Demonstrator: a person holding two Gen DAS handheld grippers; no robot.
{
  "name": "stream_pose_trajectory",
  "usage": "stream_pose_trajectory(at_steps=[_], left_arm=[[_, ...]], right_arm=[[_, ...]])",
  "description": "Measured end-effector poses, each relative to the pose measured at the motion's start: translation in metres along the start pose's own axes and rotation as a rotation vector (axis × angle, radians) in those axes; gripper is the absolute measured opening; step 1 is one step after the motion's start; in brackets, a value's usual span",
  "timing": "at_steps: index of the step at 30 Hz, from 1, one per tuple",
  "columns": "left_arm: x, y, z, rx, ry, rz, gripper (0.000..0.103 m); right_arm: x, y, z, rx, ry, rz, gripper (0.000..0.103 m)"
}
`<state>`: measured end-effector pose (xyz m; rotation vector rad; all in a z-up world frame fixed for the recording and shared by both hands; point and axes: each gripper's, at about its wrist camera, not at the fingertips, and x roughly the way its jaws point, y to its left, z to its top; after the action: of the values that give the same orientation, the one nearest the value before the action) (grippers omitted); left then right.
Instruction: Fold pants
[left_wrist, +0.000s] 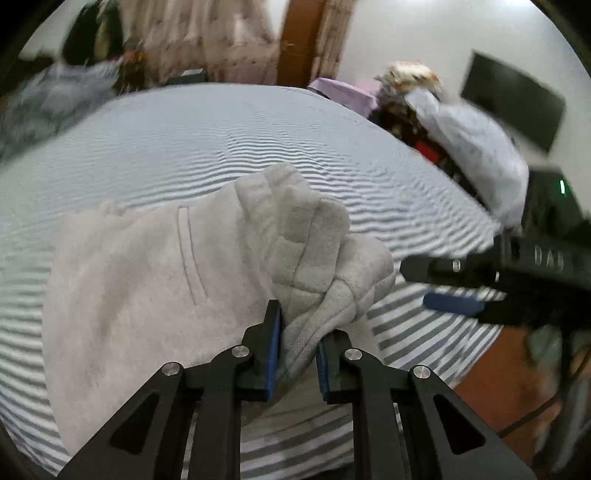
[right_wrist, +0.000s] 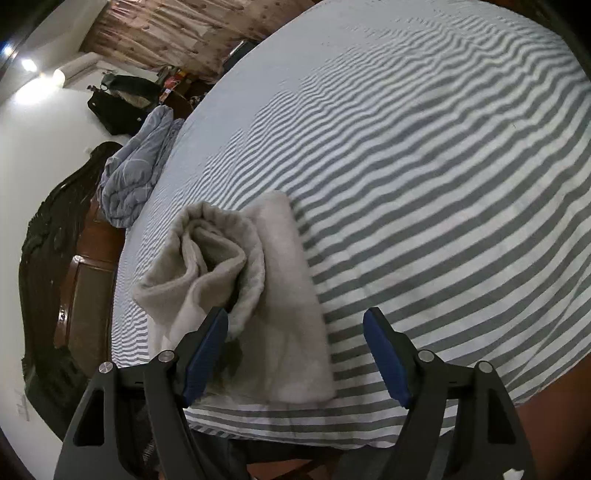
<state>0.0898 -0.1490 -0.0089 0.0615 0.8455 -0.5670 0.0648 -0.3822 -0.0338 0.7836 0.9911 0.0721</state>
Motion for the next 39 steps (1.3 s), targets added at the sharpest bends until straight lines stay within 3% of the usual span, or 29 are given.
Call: stream_pose_trajectory(at_steps=[9, 14, 23, 25, 26, 27, 29, 31, 35, 39], left_arm=[[0.002, -0.014, -0.007, 0.079, 0.037, 0.069, 0.025], [-0.009, -0.002, -0.015, 0.047, 0.058, 0.048, 0.026], [-0.019, -0.002, -0.028, 0.055, 0.081, 0.039, 0.039], [-0.022, 0.001, -0.029, 0.049, 0.084, 0.011, 0.051], [-0.029, 0.000, -0.030, 0.038, 0.071, -0.034, 0.072], [-0.035, 0.000, -0.030, 0.031, 0.051, -0.051, 0.081], [-0.049, -0.002, -0.031, 0.055, 0.006, -0.068, 0.081], [-0.053, 0.001, -0.031, 0.052, 0.011, -0.076, 0.081], [-0.061, 0.035, -0.033, -0.054, 0.040, -0.079, 0.081], [-0.070, 0.077, -0.036, -0.142, 0.020, -0.012, 0.081]], right_arm=[[0.010, 0.000, -0.001, 0.000, 0.007, 0.063, 0.074], [0.007, 0.009, -0.003, -0.033, 0.012, 0.070, 0.074], [0.008, 0.019, -0.014, -0.053, 0.048, 0.098, 0.074], [0.011, 0.023, -0.017, -0.056, 0.060, 0.101, 0.074], [0.012, 0.024, -0.018, -0.057, 0.067, 0.107, 0.074], [0.014, 0.026, -0.019, -0.058, 0.072, 0.116, 0.074], [0.017, 0.030, -0.024, -0.063, 0.086, 0.130, 0.075], [0.023, 0.033, -0.028, -0.064, 0.103, 0.134, 0.076], [0.034, 0.036, -0.036, -0.049, 0.132, 0.169, 0.076], [0.044, 0.044, -0.045, -0.083, 0.133, 0.173, 0.081]])
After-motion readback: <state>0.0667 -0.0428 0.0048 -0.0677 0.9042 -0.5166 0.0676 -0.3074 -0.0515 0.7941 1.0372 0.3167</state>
